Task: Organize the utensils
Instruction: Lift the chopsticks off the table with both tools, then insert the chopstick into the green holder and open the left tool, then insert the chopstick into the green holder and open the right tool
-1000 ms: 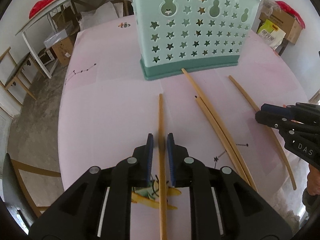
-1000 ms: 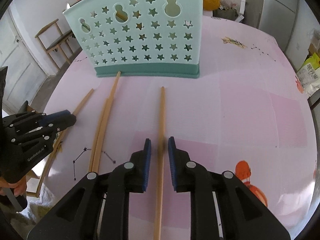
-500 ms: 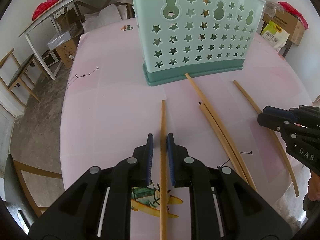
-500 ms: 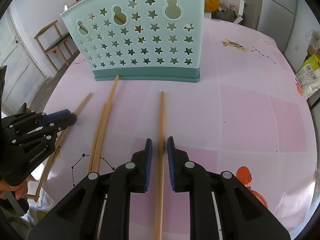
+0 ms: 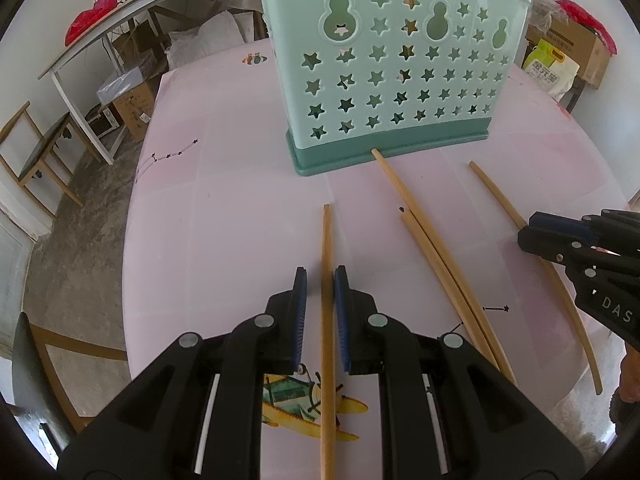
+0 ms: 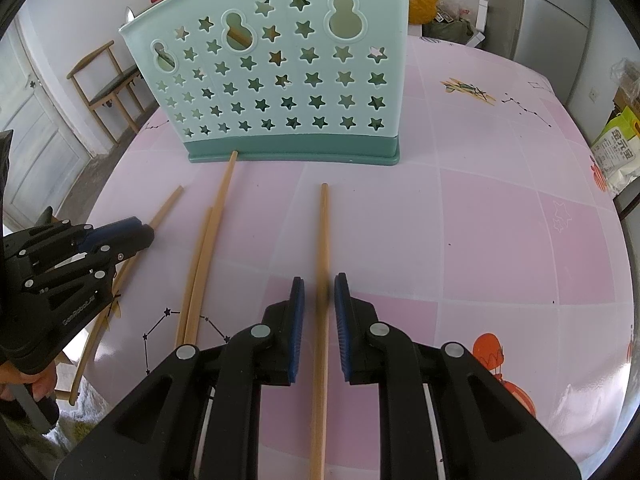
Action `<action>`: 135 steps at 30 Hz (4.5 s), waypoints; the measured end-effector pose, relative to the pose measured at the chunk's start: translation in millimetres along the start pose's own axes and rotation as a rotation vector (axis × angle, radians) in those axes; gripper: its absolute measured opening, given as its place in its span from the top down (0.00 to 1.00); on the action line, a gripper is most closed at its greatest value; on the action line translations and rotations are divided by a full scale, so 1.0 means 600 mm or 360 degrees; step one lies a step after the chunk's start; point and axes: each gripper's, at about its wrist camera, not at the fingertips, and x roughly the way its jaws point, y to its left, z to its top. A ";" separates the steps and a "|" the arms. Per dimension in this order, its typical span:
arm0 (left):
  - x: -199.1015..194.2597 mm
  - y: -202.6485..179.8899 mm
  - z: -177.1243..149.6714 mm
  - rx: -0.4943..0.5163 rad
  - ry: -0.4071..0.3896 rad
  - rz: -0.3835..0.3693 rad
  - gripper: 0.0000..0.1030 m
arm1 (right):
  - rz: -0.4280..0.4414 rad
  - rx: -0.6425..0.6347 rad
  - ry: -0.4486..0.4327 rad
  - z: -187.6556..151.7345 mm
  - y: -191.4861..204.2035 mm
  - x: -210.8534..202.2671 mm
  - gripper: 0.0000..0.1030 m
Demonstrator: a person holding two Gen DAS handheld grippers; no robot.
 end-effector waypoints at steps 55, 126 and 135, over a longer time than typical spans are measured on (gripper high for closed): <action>-0.327 0.059 0.293 -0.0183 -0.1347 -0.0446 0.95 | 0.0153 0.0202 -0.0412 0.028 -0.054 -0.127 0.93; -0.226 0.207 -0.044 -0.0578 -0.0919 -0.0203 0.66 | 0.0016 -0.0083 -0.1327 0.360 0.059 -0.139 0.93; -0.225 0.207 -0.043 -0.0587 -0.0915 -0.0202 0.66 | 0.0008 -0.0068 -0.1296 0.358 0.054 -0.129 0.93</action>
